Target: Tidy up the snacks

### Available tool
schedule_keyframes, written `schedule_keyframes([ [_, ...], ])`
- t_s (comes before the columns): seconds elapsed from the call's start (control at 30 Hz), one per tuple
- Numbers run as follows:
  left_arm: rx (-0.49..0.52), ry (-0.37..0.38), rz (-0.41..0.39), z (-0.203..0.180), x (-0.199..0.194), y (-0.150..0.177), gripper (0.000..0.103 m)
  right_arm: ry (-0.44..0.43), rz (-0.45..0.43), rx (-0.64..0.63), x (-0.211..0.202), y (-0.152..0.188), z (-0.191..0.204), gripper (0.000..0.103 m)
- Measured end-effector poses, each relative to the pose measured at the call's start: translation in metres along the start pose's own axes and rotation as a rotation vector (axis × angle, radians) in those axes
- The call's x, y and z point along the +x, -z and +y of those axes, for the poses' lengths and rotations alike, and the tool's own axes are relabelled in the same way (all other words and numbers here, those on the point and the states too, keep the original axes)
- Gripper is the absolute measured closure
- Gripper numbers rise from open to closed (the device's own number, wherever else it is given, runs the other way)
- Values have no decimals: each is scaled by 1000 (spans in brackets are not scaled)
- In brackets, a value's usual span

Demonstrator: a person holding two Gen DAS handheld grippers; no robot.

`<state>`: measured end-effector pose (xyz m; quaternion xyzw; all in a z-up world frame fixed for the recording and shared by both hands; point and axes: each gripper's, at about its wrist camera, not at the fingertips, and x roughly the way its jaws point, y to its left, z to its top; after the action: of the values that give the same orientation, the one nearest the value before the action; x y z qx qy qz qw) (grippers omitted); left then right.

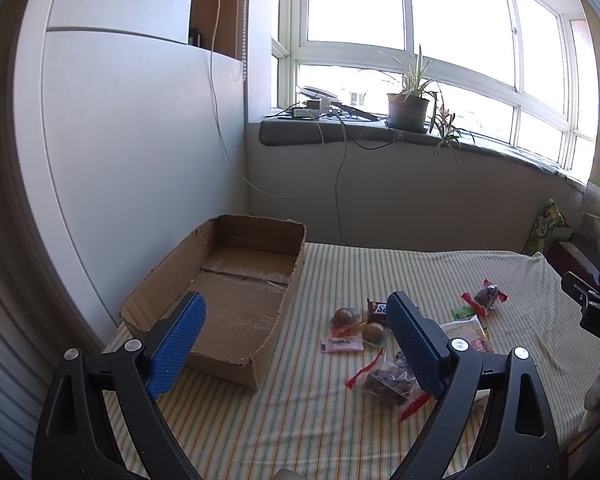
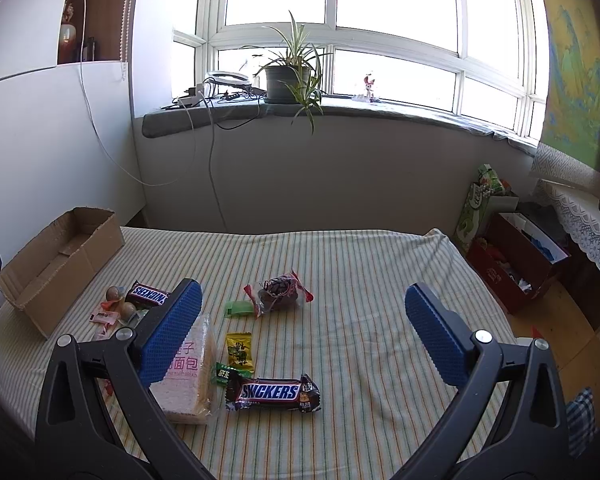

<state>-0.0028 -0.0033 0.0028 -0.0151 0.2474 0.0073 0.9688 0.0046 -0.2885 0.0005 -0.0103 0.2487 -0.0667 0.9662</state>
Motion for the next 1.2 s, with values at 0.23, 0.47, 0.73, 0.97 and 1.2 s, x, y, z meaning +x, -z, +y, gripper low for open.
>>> schedule_keyframes([
  [0.23,-1,2,1,0,0,1,11,-2,-3,1,-2,0,-1,0],
  [0.47,0,-4,5,0,1,1,11,-5,2,1,-2,0,0,0],
  [0.73,12,-15,13,-2,1,4,11,-8,9,-1,-2,2,0,0],
  [0.97,17,-7,32,-4,6,8,11,-14,24,-22,3,6,1,0],
  [1.2,20,-2,50,-6,10,13,11,-20,35,-37,5,12,0,0],
])
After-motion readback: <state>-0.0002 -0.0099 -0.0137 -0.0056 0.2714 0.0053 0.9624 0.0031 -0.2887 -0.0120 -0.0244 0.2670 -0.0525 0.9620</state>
